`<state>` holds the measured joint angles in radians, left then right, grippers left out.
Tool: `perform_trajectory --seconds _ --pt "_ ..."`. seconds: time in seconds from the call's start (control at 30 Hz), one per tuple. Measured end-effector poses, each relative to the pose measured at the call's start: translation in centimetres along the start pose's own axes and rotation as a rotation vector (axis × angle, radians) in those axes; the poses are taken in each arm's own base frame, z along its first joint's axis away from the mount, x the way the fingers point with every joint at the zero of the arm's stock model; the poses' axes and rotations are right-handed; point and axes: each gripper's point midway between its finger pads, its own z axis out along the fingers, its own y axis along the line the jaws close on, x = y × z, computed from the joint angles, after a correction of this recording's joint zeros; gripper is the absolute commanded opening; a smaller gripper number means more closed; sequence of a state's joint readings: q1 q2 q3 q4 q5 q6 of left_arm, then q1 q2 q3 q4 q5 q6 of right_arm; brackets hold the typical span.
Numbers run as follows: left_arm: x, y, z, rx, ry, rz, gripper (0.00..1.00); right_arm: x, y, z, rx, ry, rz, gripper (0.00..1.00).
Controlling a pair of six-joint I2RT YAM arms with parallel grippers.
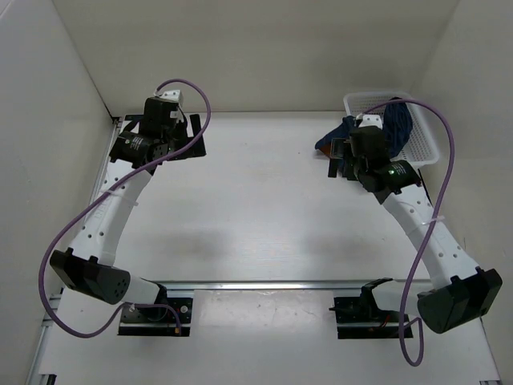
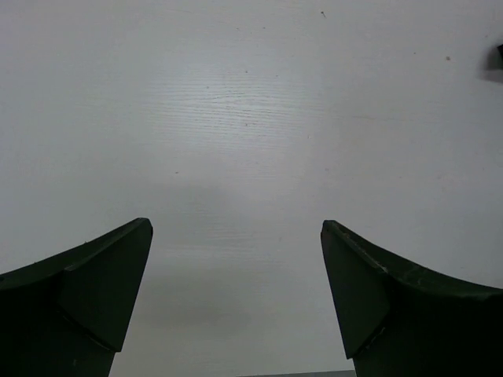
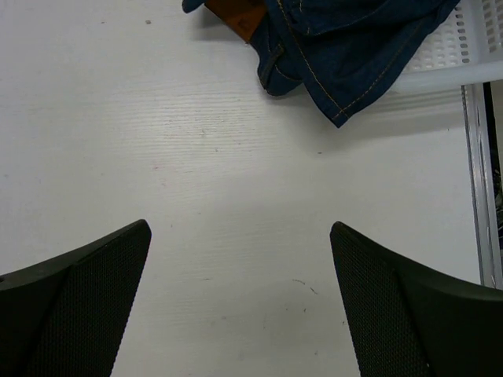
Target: Fold and stack the trousers
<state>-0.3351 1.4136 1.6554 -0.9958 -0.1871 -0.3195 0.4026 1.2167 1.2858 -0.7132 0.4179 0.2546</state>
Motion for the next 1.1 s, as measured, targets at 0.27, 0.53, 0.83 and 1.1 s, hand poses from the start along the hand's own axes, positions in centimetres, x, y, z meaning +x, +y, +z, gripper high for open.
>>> perform_trajectory --seconds 0.27,0.53,0.83,1.1 --pt "0.1 -0.7 -0.2 0.042 0.007 0.008 1.00 0.3 -0.9 0.5 0.048 -0.003 0.011 1.00" --pt "1.2 -0.1 -1.2 0.046 -0.003 0.021 1.00 -1.1 -5.4 1.0 0.157 -0.040 0.100 1.00" --pt "1.8 -0.3 -1.1 0.066 0.005 0.023 1.00 -6.3 -16.7 7.8 0.213 0.036 0.484 1.00" --pt "2.6 -0.5 0.6 0.059 0.050 0.032 1.00 -6.2 -14.4 19.0 0.035 0.213 0.564 0.97"
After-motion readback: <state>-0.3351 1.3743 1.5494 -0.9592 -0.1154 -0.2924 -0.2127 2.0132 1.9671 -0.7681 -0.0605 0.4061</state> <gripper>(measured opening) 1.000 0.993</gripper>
